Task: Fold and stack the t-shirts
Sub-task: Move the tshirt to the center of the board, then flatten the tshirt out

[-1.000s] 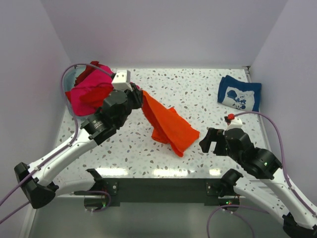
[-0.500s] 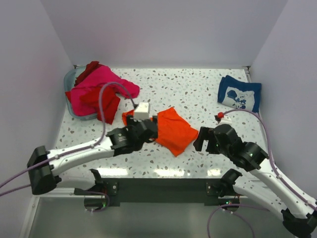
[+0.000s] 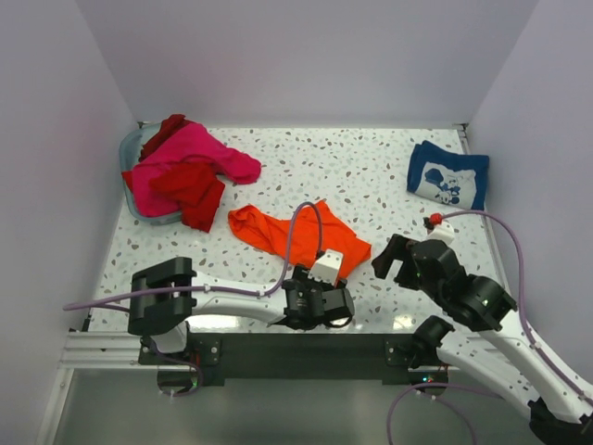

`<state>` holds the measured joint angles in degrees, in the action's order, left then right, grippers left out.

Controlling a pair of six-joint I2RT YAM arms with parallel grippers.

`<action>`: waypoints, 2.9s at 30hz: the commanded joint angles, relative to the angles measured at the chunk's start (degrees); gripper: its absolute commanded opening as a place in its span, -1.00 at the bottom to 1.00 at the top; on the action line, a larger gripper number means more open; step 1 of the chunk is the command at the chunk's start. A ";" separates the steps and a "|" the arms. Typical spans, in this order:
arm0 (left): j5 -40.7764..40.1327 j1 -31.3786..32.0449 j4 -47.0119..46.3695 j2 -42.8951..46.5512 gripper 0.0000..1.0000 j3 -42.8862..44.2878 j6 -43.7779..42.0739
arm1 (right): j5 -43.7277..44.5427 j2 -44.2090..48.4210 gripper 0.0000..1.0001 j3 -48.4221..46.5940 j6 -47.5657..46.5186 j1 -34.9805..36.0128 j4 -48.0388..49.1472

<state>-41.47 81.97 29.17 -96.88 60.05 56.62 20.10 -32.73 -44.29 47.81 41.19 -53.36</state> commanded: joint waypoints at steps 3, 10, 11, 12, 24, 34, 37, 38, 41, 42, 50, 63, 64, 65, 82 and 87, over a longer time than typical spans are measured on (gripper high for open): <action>-2.38 -0.15 -7.36 -2.52 0.60 4.45 -0.62 | 5.38 1.44 0.97 -1.67 3.60 0.21 -3.15; -2.91 -0.24 -8.96 -7.18 0.57 7.88 -3.18 | 8.64 5.83 0.97 -2.81 6.06 0.21 -5.61; -3.17 -0.24 -8.87 -8.05 0.56 8.06 -3.18 | 8.82 6.45 0.97 -3.08 6.24 0.12 -6.13; -3.35 -0.15 -8.87 -8.32 0.55 8.24 -3.18 | 9.17 6.71 0.97 -3.17 6.24 0.12 -6.40; -5.28 -2.61 -13.95 -11.58 0.33 6.92 -6.51 | 10.05 8.39 0.97 -3.26 6.59 0.12 -8.25; -4.94 -2.61 -14.84 -14.30 0.02 6.75 -8.11 | 10.05 8.65 0.97 -2.64 6.86 0.21 -8.07; -4.67 -2.52 -15.02 -14.82 -0.15 6.13 -7.67 | 10.05 8.83 0.97 -2.73 6.94 0.21 -8.07; -4.67 -2.61 -15.02 -14.92 -0.21 6.13 -7.58 | 9.96 8.91 0.97 -2.55 7.03 0.12 -8.07; -4.67 -2.78 -14.32 -15.53 -0.65 6.30 -7.14 | 9.87 8.74 0.97 -2.47 6.94 0.12 -8.07; -4.76 -3.13 -13.01 -15.44 -0.93 6.31 -6.18 | 9.87 8.48 0.97 -2.29 6.86 0.12 -8.07; -8.01 -7.26 -2.46 -1.05 -1.00 -0.01 1.20 | 8.12 3.82 0.97 0.08 5.54 0.21 -4.13; -13.98 -16.14 20.98 32.09 -1.00 0.15 3.57 | -4.18 -12.44 0.96 5.70 3.78 0.21 15.29; -15.55 -16.41 23.11 34.11 -1.00 0.24 4.89 | -4.97 -13.23 0.95 6.06 3.95 0.12 17.92; -16.35 -16.67 27.83 35.26 -1.00 0.76 8.04 | -6.20 -14.19 0.94 6.67 4.22 0.12 19.07; -21.81 -17.20 46.15 49.69 -1.00 1.47 20.46 | -12.72 -30.90 0.86 6.50 7.99 4.24 37.00; -21.63 -17.20 46.15 49.07 -1.00 1.12 20.81 | -12.36 -36.52 0.85 5.88 11.24 11.44 40.79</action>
<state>-59.83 64.99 74.19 -47.46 60.01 74.98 7.99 -66.92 -37.01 55.75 48.95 -18.09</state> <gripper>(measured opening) 0.024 0.930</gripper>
